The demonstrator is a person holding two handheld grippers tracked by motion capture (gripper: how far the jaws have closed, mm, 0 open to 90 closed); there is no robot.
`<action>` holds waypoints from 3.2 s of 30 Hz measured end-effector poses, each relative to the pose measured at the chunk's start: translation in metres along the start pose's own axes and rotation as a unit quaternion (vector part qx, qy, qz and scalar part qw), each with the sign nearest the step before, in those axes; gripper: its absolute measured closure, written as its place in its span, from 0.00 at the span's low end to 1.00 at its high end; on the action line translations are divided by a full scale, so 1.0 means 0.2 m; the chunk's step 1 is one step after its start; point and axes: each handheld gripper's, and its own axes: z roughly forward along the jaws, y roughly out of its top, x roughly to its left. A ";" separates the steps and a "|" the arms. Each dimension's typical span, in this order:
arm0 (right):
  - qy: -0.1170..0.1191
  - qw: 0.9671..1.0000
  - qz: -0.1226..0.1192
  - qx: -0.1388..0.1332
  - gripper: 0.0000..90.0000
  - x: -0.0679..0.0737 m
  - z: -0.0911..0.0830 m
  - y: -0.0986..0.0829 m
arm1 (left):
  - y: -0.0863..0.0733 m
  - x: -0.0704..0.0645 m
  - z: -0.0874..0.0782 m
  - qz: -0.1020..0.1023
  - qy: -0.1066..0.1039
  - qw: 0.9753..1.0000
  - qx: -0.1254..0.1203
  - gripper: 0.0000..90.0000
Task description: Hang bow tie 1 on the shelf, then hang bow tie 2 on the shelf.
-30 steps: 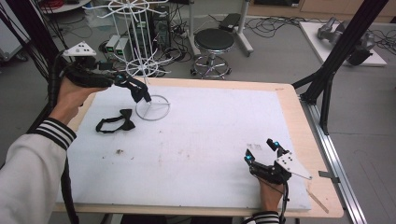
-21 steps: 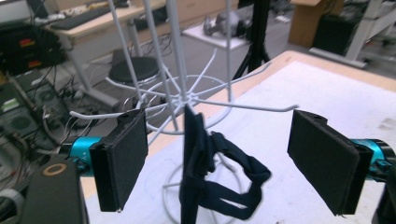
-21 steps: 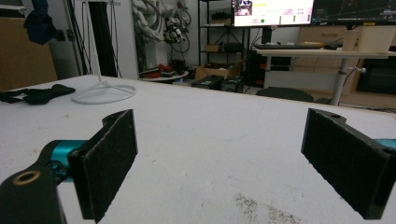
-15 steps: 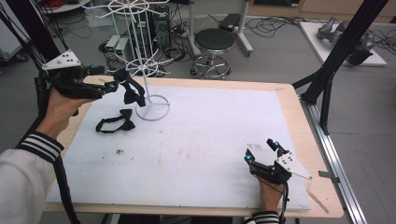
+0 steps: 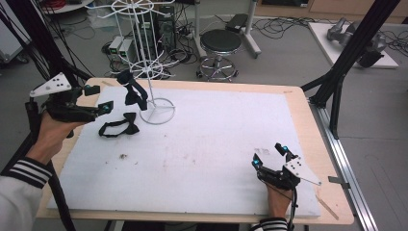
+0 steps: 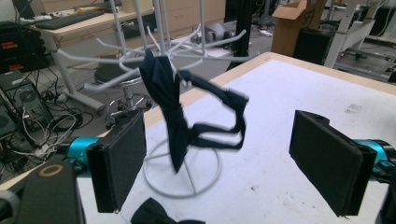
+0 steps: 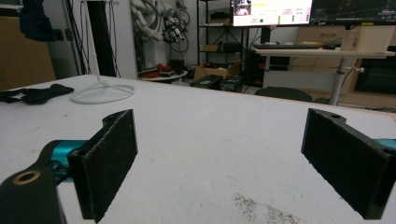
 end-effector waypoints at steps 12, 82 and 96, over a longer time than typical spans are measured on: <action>-0.002 1.000 0.004 0.002 0.11 0.00 0.00 0.00 | -0.24 -0.06 -0.11 -0.023 0.022 0.999 -0.033 0.22; -0.002 1.000 0.006 -0.001 0.11 -0.01 0.00 0.00 | -0.26 0.07 0.18 -0.067 0.114 0.983 0.124 0.22; -0.002 1.000 0.008 -0.001 0.11 -0.01 0.00 0.00 | -0.27 0.09 0.31 -0.084 0.118 0.977 0.158 0.23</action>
